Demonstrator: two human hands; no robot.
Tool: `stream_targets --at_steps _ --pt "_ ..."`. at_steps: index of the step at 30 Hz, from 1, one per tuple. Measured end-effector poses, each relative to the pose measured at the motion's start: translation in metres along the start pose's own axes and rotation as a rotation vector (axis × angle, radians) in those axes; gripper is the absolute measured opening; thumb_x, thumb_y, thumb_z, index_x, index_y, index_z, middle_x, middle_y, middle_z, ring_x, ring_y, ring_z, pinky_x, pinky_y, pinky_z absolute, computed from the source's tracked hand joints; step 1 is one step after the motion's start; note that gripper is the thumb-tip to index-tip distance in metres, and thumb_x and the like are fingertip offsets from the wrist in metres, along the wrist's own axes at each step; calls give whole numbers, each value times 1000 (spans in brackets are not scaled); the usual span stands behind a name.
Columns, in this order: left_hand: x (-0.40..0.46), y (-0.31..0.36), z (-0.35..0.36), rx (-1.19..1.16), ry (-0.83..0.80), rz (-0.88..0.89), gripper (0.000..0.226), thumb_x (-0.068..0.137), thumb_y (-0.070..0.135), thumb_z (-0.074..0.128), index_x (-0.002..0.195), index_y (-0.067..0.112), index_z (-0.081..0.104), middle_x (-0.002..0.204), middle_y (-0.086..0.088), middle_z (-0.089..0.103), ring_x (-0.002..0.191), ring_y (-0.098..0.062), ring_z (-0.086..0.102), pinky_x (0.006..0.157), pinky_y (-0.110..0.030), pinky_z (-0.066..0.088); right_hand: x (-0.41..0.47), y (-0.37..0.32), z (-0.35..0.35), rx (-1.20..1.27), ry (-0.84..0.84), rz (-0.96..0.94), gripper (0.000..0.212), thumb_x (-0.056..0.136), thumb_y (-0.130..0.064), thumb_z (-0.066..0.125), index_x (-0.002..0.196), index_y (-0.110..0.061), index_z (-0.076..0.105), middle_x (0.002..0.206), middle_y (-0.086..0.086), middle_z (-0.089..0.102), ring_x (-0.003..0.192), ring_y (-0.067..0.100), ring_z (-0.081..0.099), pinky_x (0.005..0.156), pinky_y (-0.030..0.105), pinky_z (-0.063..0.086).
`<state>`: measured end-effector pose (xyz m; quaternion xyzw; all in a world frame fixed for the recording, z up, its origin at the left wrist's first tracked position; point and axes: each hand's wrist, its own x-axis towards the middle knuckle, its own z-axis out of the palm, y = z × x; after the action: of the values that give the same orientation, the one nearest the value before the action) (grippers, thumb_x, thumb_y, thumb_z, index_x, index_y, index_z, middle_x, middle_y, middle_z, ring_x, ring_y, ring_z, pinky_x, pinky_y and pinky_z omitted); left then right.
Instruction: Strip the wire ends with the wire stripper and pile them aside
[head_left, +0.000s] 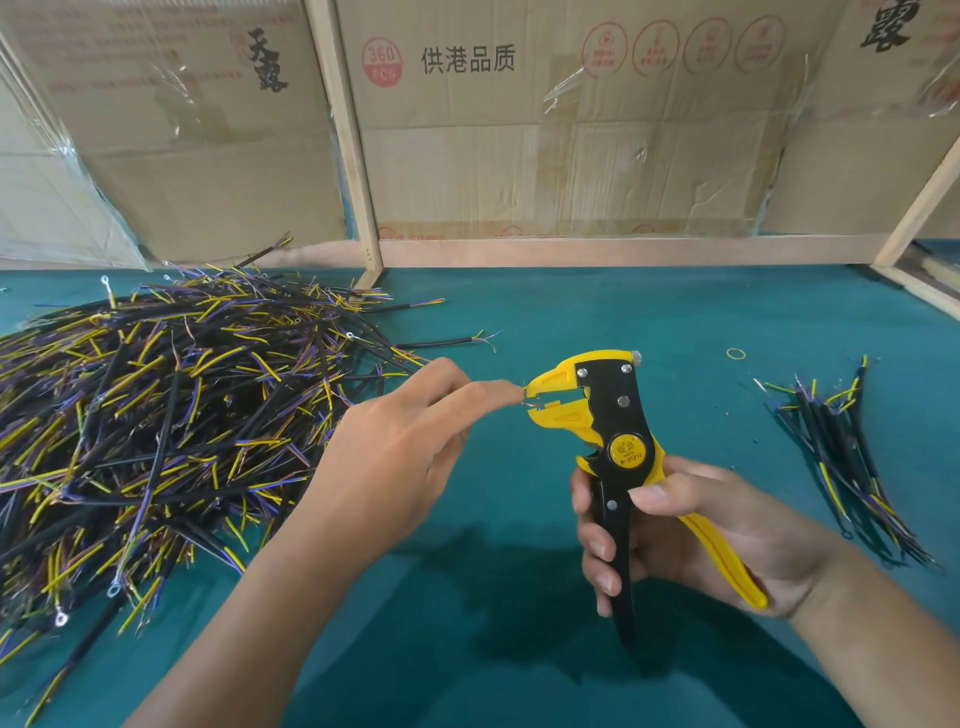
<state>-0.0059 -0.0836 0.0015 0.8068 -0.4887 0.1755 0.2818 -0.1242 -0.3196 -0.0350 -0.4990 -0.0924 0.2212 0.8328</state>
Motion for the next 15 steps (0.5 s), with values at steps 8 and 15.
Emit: stream_targets --at_steps 8,15 --pt "0 -1 2 1 73 -42 41 96 6 46 121 38 53 93 4 55 74 -33 58 62 -46 52 -1 -1 -2 3 -17 9 34 95 -23 64 120 -2 55 93 19 56 83 35 57 84 56 48" --pt "0 -4 1 31 70 -79 38 96 6 46 123 24 67 92 2 55 72 -34 58 61 -47 53 -4 -6 -3 3 22 -26 35 94 -24 66 119 -2 57 92 20 55 83 36 57 83 57 48"
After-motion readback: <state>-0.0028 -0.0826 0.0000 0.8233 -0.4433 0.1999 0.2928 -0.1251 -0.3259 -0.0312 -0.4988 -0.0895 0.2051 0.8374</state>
